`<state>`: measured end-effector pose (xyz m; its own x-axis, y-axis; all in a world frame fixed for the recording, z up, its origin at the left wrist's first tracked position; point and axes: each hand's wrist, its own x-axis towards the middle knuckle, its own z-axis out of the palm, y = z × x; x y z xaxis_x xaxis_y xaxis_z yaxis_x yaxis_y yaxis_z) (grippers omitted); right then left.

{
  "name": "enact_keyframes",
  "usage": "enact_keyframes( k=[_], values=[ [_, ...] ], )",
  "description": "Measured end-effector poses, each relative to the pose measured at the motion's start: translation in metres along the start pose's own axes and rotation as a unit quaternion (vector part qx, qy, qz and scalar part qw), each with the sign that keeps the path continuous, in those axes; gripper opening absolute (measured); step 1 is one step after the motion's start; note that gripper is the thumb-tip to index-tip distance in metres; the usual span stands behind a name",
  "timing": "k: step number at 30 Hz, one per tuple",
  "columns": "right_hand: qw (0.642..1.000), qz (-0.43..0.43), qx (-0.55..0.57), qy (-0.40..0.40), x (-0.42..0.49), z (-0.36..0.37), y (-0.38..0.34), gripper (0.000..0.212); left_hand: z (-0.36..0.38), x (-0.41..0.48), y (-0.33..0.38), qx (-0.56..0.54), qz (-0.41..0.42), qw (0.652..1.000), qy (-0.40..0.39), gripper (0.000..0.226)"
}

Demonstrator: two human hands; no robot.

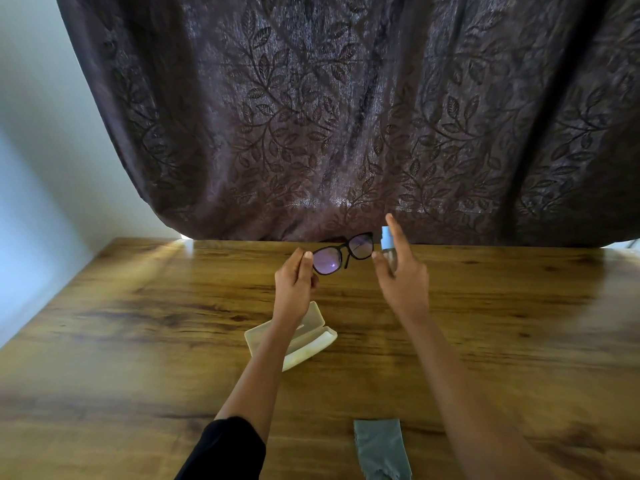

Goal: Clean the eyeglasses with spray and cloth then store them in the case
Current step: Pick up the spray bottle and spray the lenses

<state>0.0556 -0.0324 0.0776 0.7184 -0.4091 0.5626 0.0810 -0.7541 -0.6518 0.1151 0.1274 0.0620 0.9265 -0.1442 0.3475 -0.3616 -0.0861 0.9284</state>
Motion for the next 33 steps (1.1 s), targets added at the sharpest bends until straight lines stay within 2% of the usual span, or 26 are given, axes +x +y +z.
enact_keyframes(
  k=[6, 15, 20, 26, 33],
  values=[
    [0.999, 0.03, 0.008, -0.02, 0.001, -0.001, 0.006, 0.068, 0.0, -0.002, 0.003, -0.014, -0.004, 1.0, 0.003, 0.038],
    [0.997, 0.019, -0.024, -0.069, -0.001, 0.004, 0.001, 0.054, -0.002, -0.005, 0.004, -0.031, -0.02, 0.999, 0.004, 0.035],
    [0.998, 0.04, -0.013, -0.051, 0.0, 0.006, 0.001, 0.059, -0.003, -0.005, 0.001, -0.03, -0.023, 0.999, -0.006, 0.035],
    [0.997, 0.02, -0.053, -0.056, -0.001, 0.005, -0.001, 0.054, -0.003, -0.004, -0.001, -0.036, -0.026, 0.999, -0.008, 0.033],
    [0.998, 0.018, -0.044, -0.05, 0.001, 0.007, 0.0, 0.059, -0.003, -0.005, -0.002, -0.043, -0.03, 0.999, -0.012, 0.031]
  ],
)
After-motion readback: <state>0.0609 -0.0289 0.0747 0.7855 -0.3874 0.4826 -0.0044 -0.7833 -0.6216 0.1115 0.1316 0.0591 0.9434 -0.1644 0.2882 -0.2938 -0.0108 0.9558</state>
